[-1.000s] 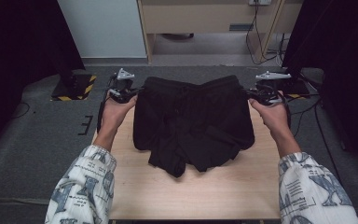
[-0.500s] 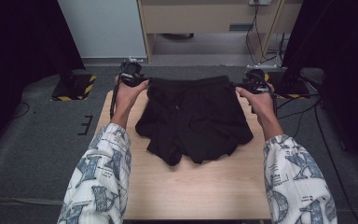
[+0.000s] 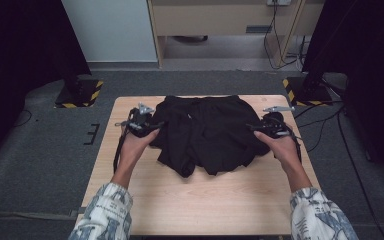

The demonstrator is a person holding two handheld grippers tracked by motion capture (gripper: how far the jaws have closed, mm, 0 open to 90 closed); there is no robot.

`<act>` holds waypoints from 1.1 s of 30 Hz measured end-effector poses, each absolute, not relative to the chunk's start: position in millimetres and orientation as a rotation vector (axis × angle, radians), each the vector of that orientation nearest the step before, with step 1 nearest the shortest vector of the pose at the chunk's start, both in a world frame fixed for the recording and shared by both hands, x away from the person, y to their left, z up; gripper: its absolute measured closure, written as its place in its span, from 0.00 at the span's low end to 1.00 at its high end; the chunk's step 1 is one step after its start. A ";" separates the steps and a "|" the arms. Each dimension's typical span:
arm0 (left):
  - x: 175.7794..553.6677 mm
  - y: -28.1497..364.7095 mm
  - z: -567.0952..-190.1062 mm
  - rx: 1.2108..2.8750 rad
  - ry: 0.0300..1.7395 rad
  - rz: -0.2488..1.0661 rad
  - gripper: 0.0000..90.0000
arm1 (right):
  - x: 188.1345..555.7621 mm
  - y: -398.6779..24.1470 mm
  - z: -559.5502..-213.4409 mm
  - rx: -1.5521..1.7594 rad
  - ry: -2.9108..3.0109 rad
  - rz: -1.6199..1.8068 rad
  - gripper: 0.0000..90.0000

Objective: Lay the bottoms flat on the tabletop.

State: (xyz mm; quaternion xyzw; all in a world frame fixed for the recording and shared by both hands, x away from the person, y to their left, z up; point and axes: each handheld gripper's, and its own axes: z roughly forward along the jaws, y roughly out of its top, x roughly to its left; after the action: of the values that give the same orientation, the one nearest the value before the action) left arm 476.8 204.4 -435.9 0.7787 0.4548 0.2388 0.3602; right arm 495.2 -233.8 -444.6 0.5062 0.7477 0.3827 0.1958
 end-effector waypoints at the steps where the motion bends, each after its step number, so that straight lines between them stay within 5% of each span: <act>1: 467.5 203.0 -445.6 2.005 1.175 0.594 0.49 | 486.5 -233.7 -452.9 1.432 2.104 1.080 0.40; 15: 446.7 159.0 -489.2 2.047 1.071 0.586 0.39 | 444.8 -227.7 -478.2 1.383 2.140 1.198 0.58; 18: 442.1 156.2 -499.6 2.058 1.076 0.641 0.38 | 437.3 -228.7 -485.7 1.369 2.157 1.163 0.52; 21: 439.9 159.8 -509.3 2.043 1.116 0.690 0.37 | 439.3 -227.1 -495.7 1.417 2.162 1.114 0.34; 23: 440.7 160.6 -512.6 2.045 1.125 0.657 0.37 | 440.1 -225.8 -497.5 1.423 2.160 1.110 0.35; 24: 441.5 161.4 -515.3 2.055 1.135 0.624 0.40 | 438.7 -221.6 -500.3 1.396 2.158 1.130 0.55; 25: 441.8 162.8 -520.3 2.038 1.141 0.572 0.45 | 437.0 -219.1 -501.2 1.378 2.167 1.128 0.66; 26: 441.8 162.8 -520.3 2.038 1.141 0.572 0.49 | 437.0 -219.1 -501.2 1.378 2.167 1.128 0.66; 27: 441.9 162.8 -522.5 2.035 1.151 0.564 0.49 | 436.0 -217.3 -502.3 1.360 2.178 1.118 0.77; 28: 442.0 164.0 -525.0 2.045 1.151 0.548 0.68 | 432.2 -215.5 -503.7 1.343 2.185 1.117 0.90; 30: 442.3 163.9 -526.1 2.047 1.156 0.538 0.73 | 430.1 -216.2 -504.1 1.338 2.183 1.128 0.93; 33: 439.9 165.9 -525.8 2.045 1.147 0.507 0.95 | 414.9 -225.8 -504.6 1.345 2.168 1.153 0.96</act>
State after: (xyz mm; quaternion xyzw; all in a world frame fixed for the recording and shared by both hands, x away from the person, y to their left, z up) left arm 439.9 165.9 -525.8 0.7945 0.4454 0.1970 0.3628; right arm 414.9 -225.8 -504.6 0.4732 0.7631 0.4059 0.1699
